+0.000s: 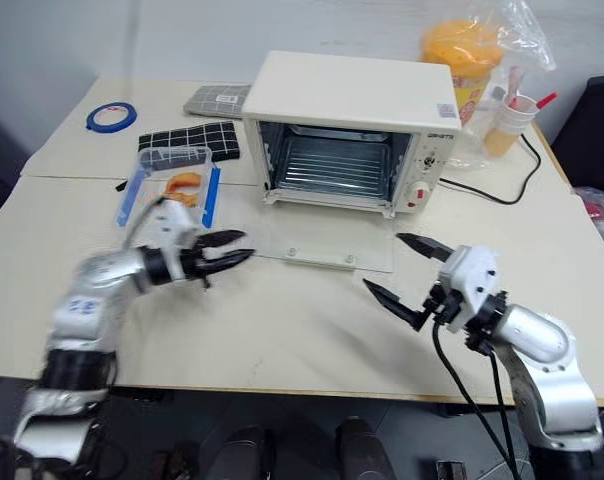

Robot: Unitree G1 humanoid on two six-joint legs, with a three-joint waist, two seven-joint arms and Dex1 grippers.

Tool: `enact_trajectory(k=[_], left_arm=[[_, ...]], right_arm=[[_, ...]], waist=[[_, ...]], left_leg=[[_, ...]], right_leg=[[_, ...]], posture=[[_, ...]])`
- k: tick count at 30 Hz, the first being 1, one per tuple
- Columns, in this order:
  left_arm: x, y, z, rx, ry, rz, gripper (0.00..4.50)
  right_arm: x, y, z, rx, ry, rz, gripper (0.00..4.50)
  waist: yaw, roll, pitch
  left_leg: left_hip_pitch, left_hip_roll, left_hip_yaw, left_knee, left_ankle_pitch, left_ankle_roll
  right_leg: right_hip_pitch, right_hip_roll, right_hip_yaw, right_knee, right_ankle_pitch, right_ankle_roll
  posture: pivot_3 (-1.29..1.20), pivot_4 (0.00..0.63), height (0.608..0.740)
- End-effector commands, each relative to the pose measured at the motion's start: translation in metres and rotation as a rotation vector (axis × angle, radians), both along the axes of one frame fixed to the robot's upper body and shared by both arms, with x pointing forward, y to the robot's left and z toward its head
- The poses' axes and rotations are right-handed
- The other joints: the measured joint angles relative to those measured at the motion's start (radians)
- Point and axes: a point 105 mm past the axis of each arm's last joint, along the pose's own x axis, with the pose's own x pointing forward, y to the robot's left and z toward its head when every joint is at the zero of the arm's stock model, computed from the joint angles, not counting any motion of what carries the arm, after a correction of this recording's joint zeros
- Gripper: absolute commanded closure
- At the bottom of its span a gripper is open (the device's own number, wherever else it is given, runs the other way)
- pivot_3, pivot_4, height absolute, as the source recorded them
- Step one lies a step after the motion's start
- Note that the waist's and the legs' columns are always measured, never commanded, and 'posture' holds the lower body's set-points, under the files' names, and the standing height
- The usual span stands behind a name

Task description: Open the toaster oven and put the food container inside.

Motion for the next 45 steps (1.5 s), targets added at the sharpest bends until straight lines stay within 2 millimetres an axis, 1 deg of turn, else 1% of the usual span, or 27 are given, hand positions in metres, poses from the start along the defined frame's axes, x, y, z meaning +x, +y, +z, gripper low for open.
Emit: enact_trajectory(k=[1, 5, 6, 8, 10, 11, 12, 13, 15, 17, 19, 20, 22, 23, 24, 25, 27, 29, 33, 35, 38, 45], left_arm=[[-0.027, 0.034, 0.025, -0.099, -0.068, 0.094, 1.29], [-0.061, 0.087, 0.021, -0.107, -0.039, 0.295, 0.06], [-0.069, 0.103, 0.017, -0.115, -0.028, 0.361, 0.02], [-0.083, 0.123, 0.011, -0.109, -0.013, 0.457, 0.02], [-0.097, 0.138, 0.002, -0.103, 0.012, 0.536, 0.02], [-0.102, 0.141, -0.001, -0.099, 0.016, 0.558, 0.02], [-0.104, 0.141, -0.003, -0.105, 0.023, 0.57, 0.02], [-0.103, 0.137, -0.003, -0.123, 0.031, 0.569, 0.02], [-0.098, 0.123, 0.0, -0.186, 0.059, 0.553, 0.02], [-0.088, 0.112, -0.002, -0.22, 0.142, 0.589, 0.02], [-0.074, 0.097, -0.002, -0.255, 0.251, 0.632, 0.02], [-0.066, 0.091, 0.0, -0.323, 0.299, 0.671, 0.02], [-0.048, 0.083, 0.004, -0.388, 0.357, 0.781, 0.02], [-0.041, 0.08, 0.006, -0.409, 0.385, 0.841, 0.02], [-0.038, 0.078, 0.007, -0.42, 0.404, 0.881, 0.02], [-0.032, 0.075, 0.008, -0.457, 0.417, 0.925, 0.02], [-0.02, 0.07, 0.01, -0.541, 0.439, 1.012, 0.02], [-0.014, 0.065, 0.007, -0.581, 0.483, 1.061, 0.02], [-0.004, 0.076, 0.017, -0.588, 0.494, 1.206, 0.02], [0.001, 0.075, 0.019, -0.606, 0.521, 1.216, 0.02], [0.012, 0.067, 0.018, -0.617, 0.576, 1.187, 0.02], [0.03, 0.044, 0.013, -0.619, 0.658, 1.096, 0.02]], right_arm=[[-0.003, 0.013, 0.008, -0.006, -0.048, 0.096, 0.0], [-0.001, 0.025, 0.011, -0.003, -0.071, 0.172, 0.0], [0.0, 0.028, 0.011, -0.006, -0.079, 0.188, 0.0], [0.001, 0.031, 0.012, -0.003, -0.085, 0.206, 0.0], [0.004, 0.032, 0.012, 0.005, -0.084, 0.218, 0.0], [0.004, 0.032, 0.012, 0.006, -0.081, 0.225, 0.0], [0.005, 0.032, 0.012, 0.003, -0.079, 0.23, 0.0], [0.006, 0.032, 0.011, 0.002, -0.074, 0.236, 0.0], [0.006, 0.031, 0.009, -0.007, -0.066, 0.248, 0.0], [0.007, 0.03, 0.009, -0.012, -0.06, 0.257, 0.0], [0.007, 0.028, 0.008, -0.02, -0.053, 0.266, 0.0], [0.007, 0.028, 0.008, -0.024, -0.051, 0.269, 0.0], [0.006, 0.028, 0.007, -0.03, -0.049, 0.275, 0.0], [0.006, 0.028, 0.007, -0.031, -0.05, 0.277, 0.0], [0.006, 0.028, 0.007, -0.031, -0.05, 0.278, 0.0], [0.006, 0.028, 0.007, -0.032, -0.05, 0.279, 0.0], [0.004, 0.029, 0.007, -0.031, -0.051, 0.281, 0.0], [0.003, 0.03, 0.007, -0.031, -0.052, 0.281, 0.0], [-0.002, 0.028, 0.004, -0.031, -0.044, 0.269, 0.0], [-0.004, 0.028, 0.004, -0.031, -0.041, 0.262, 0.0], [-0.006, 0.028, 0.004, -0.026, -0.039, 0.249, 0.0], [-0.012, 0.028, 0.002, -0.018, -0.026, 0.226, 0.0]], waist=[[0.002, 0.0, 0.0], [0.0, 0.0, 0.0], [0.002, 0.0, 0.0], [0.001, 0.0, 0.0], [0.004, 0.0, 0.0], [0.005, 0.0, 0.0], [0.007, 0.0, 0.0], [0.009, 0.0, 0.0], [0.014, 0.0, 0.0], [0.016, -0.001, 0.0], [0.016, -0.001, 0.0], [0.017, -0.001, 0.0], [0.018, -0.001, 0.0], [0.018, -0.001, -0.001], [0.017, -0.002, -0.001], [0.012, -0.002, -0.001], [0.005, -0.002, -0.001], [0.005, -0.003, -0.001], [0.012, -0.004, 0.0], [0.016, -0.004, 0.0], [0.019, -0.004, 0.0], [0.02, -0.004, 0.0]], left_leg=[[0.0, 0.0, 0.0, 0.0, 0.0, 0.0], [0.0, -0.002, -0.001, 0.0, -0.003, 0.004], [0.0, -0.002, -0.001, 0.0, -0.003, 0.005], [0.0, -0.002, -0.002, 0.0, -0.003, 0.006], [0.0, -0.003, -0.002, 0.0, -0.004, 0.006], [0.0, -0.004, -0.004, 0.0, -0.004, 0.006], [0.0, -0.004, -0.004, -0.001, -0.004, 0.006], [0.001, -0.005, -0.005, -0.001, -0.004, 0.006], [0.002, -0.006, -0.009, -0.001, -0.004, 0.007], [0.003, -0.007, -0.014, -0.001, -0.004, 0.008], [0.002, -0.008, -0.018, -0.001, -0.004, 0.008], [0.002, -0.009, -0.019, -0.001, -0.004, 0.008], [0.002, -0.01, -0.021, -0.001, -0.004, 0.008], [0.001, -0.011, -0.021, 0.003, -0.004, 0.008], [0.0, -0.011, -0.021, 0.004, -0.004, 0.008], [-0.001, -0.011, -0.021, 0.006, -0.003, 0.006], [0.0, -0.01, -0.019, 0.005, -0.003, 0.003], [0.0, -0.01, -0.019, 0.005, -0.004, 0.003], [0.0, -0.01, -0.019, 0.005, -0.003, 0.002], [0.0, -0.01, -0.02, 0.006, -0.003, 0.001], [0.0, -0.012, -0.019, 0.006, -0.003, 0.001], [0.0, -0.012, -0.02, 0.005, -0.003, 0.0]], right_leg=[[0.0, -0.001, 0.0, 0.0, 0.0, 0.0], [0.001, -0.003, -0.001, -0.002, 0.0, 0.0], [0.001, -0.004, -0.001, -0.002, 0.0, 0.0], [0.002, -0.004, -0.002, -0.003, 0.0, 0.0], [0.002, -0.005, -0.002, -0.003, 0.0, 0.0], [0.003, -0.006, -0.003, -0.004, 0.0, 0.0], [0.004, -0.007, -0.003, -0.005, 0.0, 0.0], [0.005, -0.008, -0.003, -0.006, 0.0, 0.0], [0.01, -0.01, -0.003, -0.009, 0.0, 0.0], [0.015, -0.012, -0.008, -0.013, 0.0, 0.0], [0.016, -0.012, -0.013, -0.014, 0.0, 0.0], [0.017, -0.013, -0.014, -0.014, 0.0, 0.0], [0.017, -0.015, -0.022, -0.012, 0.0, 0.0], [0.016, -0.015, -0.03, -0.01, 0.0, 0.0], [0.016, -0.015, -0.032, -0.009, 0.0, 0.0], [0.016, -0.015, -0.033, -0.006, 0.0, 0.0], [0.015, -0.014, -0.032, -0.006, 0.0, 0.0], [0.015, -0.014, -0.032, -0.008, 0.0, 0.0], [0.014, -0.013, -0.031, -0.012, 0.0, 0.0], [0.014, -0.013, -0.032, -0.012, 0.0, 0.0], [0.015, -0.015, -0.032, -0.012, 0.0, 0.0], [0.015, -0.015, -0.032, -0.014, 0.0, 0.0]], posture=[[0.0, 0.15, 0.74], [0.0, 0.15, 0.74], [0.0, 0.15, 0.74], [0.0, 0.15, 0.74], [0.0, 0.15, 0.74], [0.0, 0.15, 0.74], [0.0, 0.15, 0.74], [0.0, 0.15, 0.74], [0.0, 0.15, 0.74], [0.0, 0.15, 0.74], [0.0, 0.15, 0.74], [0.0, 0.15, 0.74], [0.0, 0.15, 0.74], [0.0, 0.15, 0.74], [0.0, 0.15, 0.74], [0.0, 0.15, 0.74], [0.0, 0.15, 0.74], [0.0, 0.15, 0.74], [0.0, 0.15, 0.74], [0.0, 0.15, 0.74], [0.0, 0.15, 0.74], [0.0, 0.15, 0.74]])
